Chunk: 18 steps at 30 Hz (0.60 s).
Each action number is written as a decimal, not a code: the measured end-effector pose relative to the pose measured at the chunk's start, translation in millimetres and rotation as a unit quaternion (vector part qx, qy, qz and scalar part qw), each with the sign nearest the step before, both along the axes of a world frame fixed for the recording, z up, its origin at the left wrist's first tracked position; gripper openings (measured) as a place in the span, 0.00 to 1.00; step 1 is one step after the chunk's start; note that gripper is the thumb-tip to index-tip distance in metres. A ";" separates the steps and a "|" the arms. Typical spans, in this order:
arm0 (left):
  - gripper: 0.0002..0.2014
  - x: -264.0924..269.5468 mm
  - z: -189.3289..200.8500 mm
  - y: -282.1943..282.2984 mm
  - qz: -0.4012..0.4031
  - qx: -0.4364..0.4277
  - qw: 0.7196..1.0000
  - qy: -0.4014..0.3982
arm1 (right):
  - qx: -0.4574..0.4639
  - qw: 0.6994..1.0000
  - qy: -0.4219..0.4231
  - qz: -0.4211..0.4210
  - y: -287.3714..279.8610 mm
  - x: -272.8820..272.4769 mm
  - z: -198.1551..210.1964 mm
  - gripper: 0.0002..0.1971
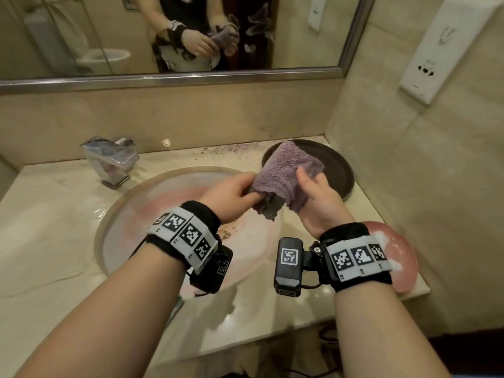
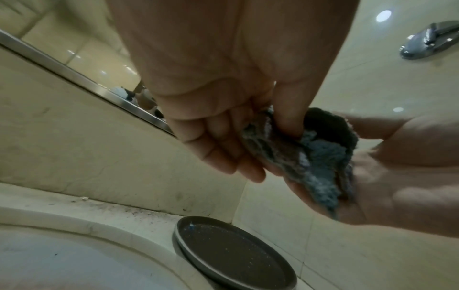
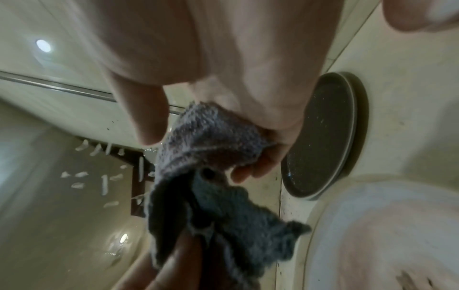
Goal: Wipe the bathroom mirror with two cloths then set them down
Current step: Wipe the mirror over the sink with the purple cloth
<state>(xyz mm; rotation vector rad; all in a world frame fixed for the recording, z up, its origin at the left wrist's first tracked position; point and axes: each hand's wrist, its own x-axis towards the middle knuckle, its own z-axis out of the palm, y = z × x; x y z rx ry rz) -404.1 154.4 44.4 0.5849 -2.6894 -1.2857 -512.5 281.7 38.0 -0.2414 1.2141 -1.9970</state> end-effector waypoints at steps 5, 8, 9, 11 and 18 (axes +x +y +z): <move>0.14 -31.5 -2.3 19.2 -0.022 0.037 0.999 0.005 | 0.021 0.999 0.034 -0.022 24.0 -24.3 -4.3 0.17; 0.15 -49.9 -3.3 37.4 -0.053 0.051 0.997 0.011 | 0.038 0.997 0.046 -0.047 41.9 -39.7 -7.9 0.18; 0.15 -56.0 -3.8 43.0 -0.062 0.050 0.997 0.010 | 0.040 0.996 0.046 -0.058 48.6 -43.4 -8.9 0.19; 0.16 -68.0 -6.2 52.4 -0.075 0.043 0.996 0.002 | 0.047 0.994 0.050 -0.088 62.0 -50.5 -12.3 0.18; 0.08 -100.0 -24.3 79.9 -0.081 -0.018 0.995 -0.049 | 0.213 0.938 0.235 -0.139 124.9 -91.7 -6.1 0.19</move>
